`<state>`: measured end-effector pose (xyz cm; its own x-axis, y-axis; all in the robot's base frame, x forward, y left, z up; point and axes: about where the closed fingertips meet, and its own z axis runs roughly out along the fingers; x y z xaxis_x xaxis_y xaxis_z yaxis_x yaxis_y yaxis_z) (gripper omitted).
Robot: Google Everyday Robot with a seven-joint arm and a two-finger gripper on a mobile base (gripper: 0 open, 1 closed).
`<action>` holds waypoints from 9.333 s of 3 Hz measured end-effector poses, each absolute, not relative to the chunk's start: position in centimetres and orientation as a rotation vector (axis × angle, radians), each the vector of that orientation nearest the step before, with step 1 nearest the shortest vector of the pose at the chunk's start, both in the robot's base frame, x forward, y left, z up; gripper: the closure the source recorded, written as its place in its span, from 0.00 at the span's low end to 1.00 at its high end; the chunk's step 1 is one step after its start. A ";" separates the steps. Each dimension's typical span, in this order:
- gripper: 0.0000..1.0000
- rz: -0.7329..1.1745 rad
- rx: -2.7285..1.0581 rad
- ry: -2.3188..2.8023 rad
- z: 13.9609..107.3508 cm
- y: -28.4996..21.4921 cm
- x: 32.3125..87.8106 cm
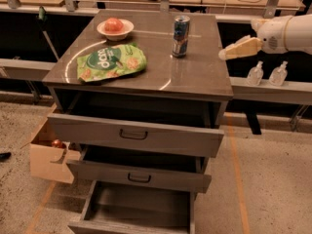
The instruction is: Place redbull can into bottom drawer
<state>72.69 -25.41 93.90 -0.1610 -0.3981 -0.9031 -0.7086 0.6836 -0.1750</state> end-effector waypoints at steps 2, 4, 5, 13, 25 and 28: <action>0.00 0.358 -0.814 1.679 93.6 -20.2 79.3; 0.00 0.469 -0.726 1.680 92.6 -14.5 83.3; 0.02 0.519 -0.737 1.663 92.7 -12.1 84.3; 1.00 0.823 -0.843 1.394 100.2 -20.2 57.2; 1.00 1.085 -0.759 1.047 66.8 2.4 42.2; 1.00 1.055 -0.895 1.028 55.6 8.3 43.4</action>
Offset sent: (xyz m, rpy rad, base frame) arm 0.1002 0.0860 -0.0065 0.1328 -0.1351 -0.0425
